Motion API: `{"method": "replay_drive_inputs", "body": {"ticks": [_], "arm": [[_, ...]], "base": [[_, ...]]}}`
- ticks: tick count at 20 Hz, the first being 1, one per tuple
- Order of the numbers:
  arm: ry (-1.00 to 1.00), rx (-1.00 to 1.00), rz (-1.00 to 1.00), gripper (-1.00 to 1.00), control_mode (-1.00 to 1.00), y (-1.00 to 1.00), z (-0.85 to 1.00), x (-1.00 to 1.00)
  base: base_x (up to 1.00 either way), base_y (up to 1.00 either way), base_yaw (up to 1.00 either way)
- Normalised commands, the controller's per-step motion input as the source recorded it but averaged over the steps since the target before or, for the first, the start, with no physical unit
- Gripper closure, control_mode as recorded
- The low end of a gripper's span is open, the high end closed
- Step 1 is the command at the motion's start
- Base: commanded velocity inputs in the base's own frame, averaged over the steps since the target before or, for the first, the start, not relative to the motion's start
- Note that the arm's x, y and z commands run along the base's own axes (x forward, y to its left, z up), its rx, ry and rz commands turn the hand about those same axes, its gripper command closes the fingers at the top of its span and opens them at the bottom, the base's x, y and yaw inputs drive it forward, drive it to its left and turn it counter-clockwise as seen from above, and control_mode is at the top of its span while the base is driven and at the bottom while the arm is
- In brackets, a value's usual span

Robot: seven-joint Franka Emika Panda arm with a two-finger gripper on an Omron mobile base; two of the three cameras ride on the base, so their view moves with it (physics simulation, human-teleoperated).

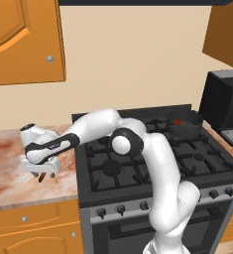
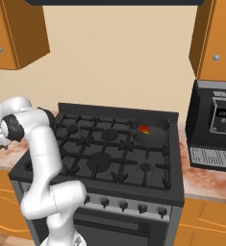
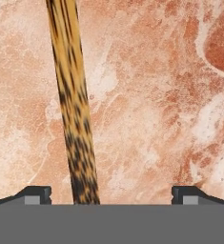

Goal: Put the lemon and tomato in the pot. Retrieve the spatula and lightly stir the vegetables in the pot.

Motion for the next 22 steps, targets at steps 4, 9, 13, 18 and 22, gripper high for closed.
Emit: {"method": "replay_drive_inputs", "body": {"ticks": [4,9,13,18,22], "arm": [[0.00,0.00,0.00,-1.00,-1.00,0.00,-0.12,0.23],[0.00,0.00,0.00,-1.00,-1.00,0.00,-0.09,0.07],[0.00,0.00,0.00,-1.00,-1.00,0.01,-0.21,0.00],[0.00,-0.06,0.00,-1.00,-1.00,0.05,-0.28,0.00],[0.00,-0.08,0.00,-1.00,-1.00,0.11,-0.53,0.00]], "base": [[0.00,0.00,0.00],[0.00,0.00,0.00],[0.00,0.00,0.00],[0.00,0.00,0.00],[0.00,0.00,0.00]]}}
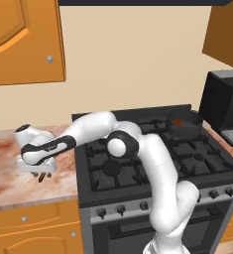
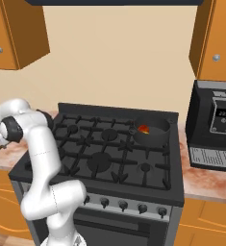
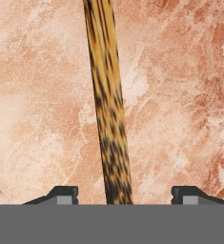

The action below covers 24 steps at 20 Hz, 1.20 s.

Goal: Put the lemon and tomato in the pot. Retrieve the spatula and lightly stir the vegetables in the pot.

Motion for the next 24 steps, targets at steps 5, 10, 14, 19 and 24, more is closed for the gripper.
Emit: {"method": "replay_drive_inputs", "body": {"ticks": [5,10,14,19,24], "arm": [[0.00,-0.02,0.00,-1.00,-1.00,0.11,-0.42,-0.15],[0.00,0.01,0.00,-1.00,-1.00,0.00,-0.50,-0.22],[-0.01,0.05,0.00,-1.00,-1.00,-0.03,-0.10,-0.26],[-0.06,0.00,0.00,-1.00,-1.00,-0.03,-0.04,-0.21],[-0.19,0.00,0.00,-1.00,-1.00,-0.12,-0.16,-0.03]], "base": [[0.00,0.00,0.00],[0.00,0.00,0.00],[0.00,0.00,0.00],[0.00,0.00,0.00],[0.00,0.00,0.00]]}}
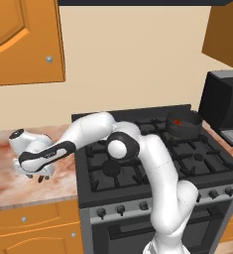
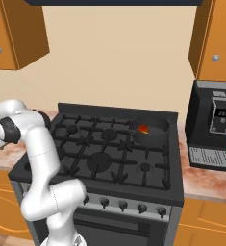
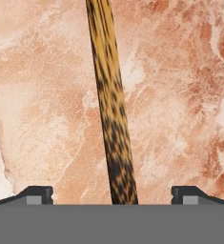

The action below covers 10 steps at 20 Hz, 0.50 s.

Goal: Put the lemon and tomato in the pot. Retrieve the spatula and lightly stir the vegetables in the pot.

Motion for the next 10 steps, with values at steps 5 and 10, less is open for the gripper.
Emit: {"method": "replay_drive_inputs", "body": {"ticks": [5,10], "arm": [[-0.19,0.00,0.00,-1.00,-1.00,-0.15,-0.20,0.00],[-0.07,0.08,0.00,-1.00,-1.00,-0.13,-0.33,0.00]], "base": [[0.00,0.00,0.00],[0.00,0.00,0.00]]}}
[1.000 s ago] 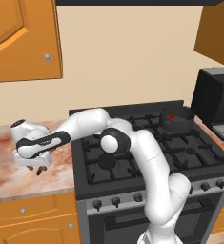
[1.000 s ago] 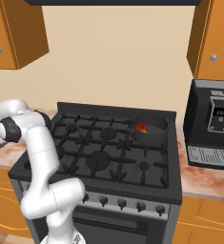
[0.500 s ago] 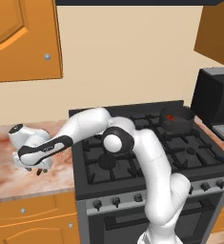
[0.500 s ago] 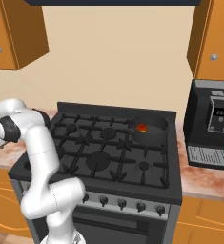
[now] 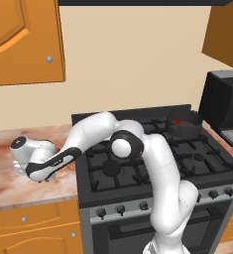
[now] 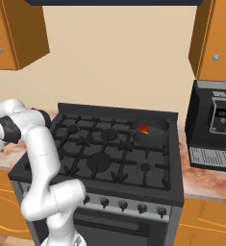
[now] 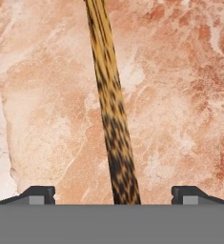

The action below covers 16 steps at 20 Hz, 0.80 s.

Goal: Put the lemon and tomato in the pot. Retrieve the spatula and lightly stir the vegetables in the pot.

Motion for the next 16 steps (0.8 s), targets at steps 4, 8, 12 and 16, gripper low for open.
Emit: {"method": "replay_drive_inputs", "body": {"ticks": [4,8,12,16], "arm": [[0.00,0.09,0.00,-1.00,-1.00,-0.21,-0.16,0.00],[0.00,0.09,0.00,-1.00,-1.00,-0.12,-0.18,0.00],[0.00,0.02,0.00,-1.00,-1.00,0.00,-0.01,0.00],[0.00,0.00,0.00,-1.00,-1.00,0.00,0.00,0.00]], "base": [[0.00,0.00,0.00],[0.00,0.00,0.00],[0.00,0.00,0.00],[0.00,0.00,0.00]]}}
